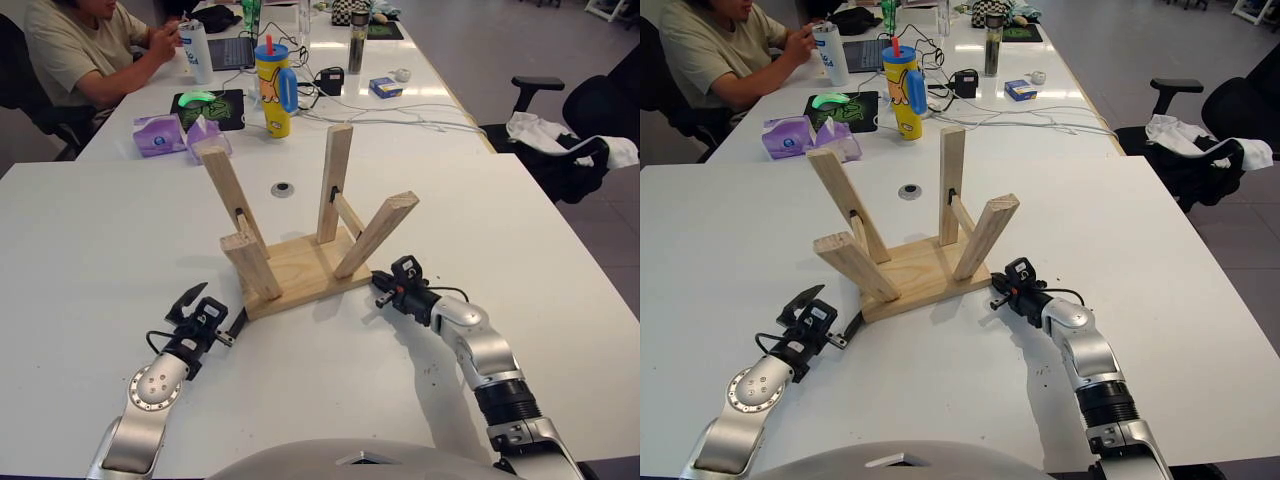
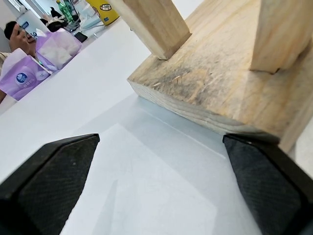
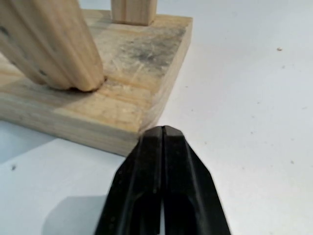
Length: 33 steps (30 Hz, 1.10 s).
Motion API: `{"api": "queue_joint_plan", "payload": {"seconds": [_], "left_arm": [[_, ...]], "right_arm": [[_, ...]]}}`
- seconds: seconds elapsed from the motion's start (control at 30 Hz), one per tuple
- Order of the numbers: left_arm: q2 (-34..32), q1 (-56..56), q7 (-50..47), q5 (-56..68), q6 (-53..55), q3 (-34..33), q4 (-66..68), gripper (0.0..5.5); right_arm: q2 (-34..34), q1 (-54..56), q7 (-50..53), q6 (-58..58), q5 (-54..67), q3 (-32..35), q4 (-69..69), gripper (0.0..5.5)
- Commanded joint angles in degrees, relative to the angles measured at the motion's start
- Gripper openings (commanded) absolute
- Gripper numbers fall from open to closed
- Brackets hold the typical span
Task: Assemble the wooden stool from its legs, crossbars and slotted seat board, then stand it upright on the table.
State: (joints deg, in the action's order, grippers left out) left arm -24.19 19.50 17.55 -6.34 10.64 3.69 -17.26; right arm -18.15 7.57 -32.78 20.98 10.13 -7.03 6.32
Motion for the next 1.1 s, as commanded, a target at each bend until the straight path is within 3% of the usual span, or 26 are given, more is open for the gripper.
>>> {"api": "queue_joint_plan", "payload": {"seconds": [0.03, 0.5, 0.8, 1.1], "left_arm": [[2.4, -4.2, 6.4, 6.7, 1.0, 4.2, -6.3, 4.74], [1.9, -12.0, 7.5, 13.3, 16.1, -0.5, -21.9, 4.74], [2.4, -17.3, 6.8, 16.0, 21.8, -1.5, -24.8, 4.74], [-2.3, -10.9, 11.0, 14.4, 16.5, -3.5, -19.8, 4.74]], "right_arm": [[3.0, 2.2, -4.8, 4.3, 5.4, -1.9, -4.8, 0.02], [1.9, 8.3, -4.2, 18.5, 13.1, 5.6, -19.6, 0.02], [4.2, 12.3, -0.5, 18.1, 14.0, 11.1, -15.7, 0.02], [2.3, 10.4, 8.0, 11.4, 7.6, 15.3, -6.4, 0.02]]}}
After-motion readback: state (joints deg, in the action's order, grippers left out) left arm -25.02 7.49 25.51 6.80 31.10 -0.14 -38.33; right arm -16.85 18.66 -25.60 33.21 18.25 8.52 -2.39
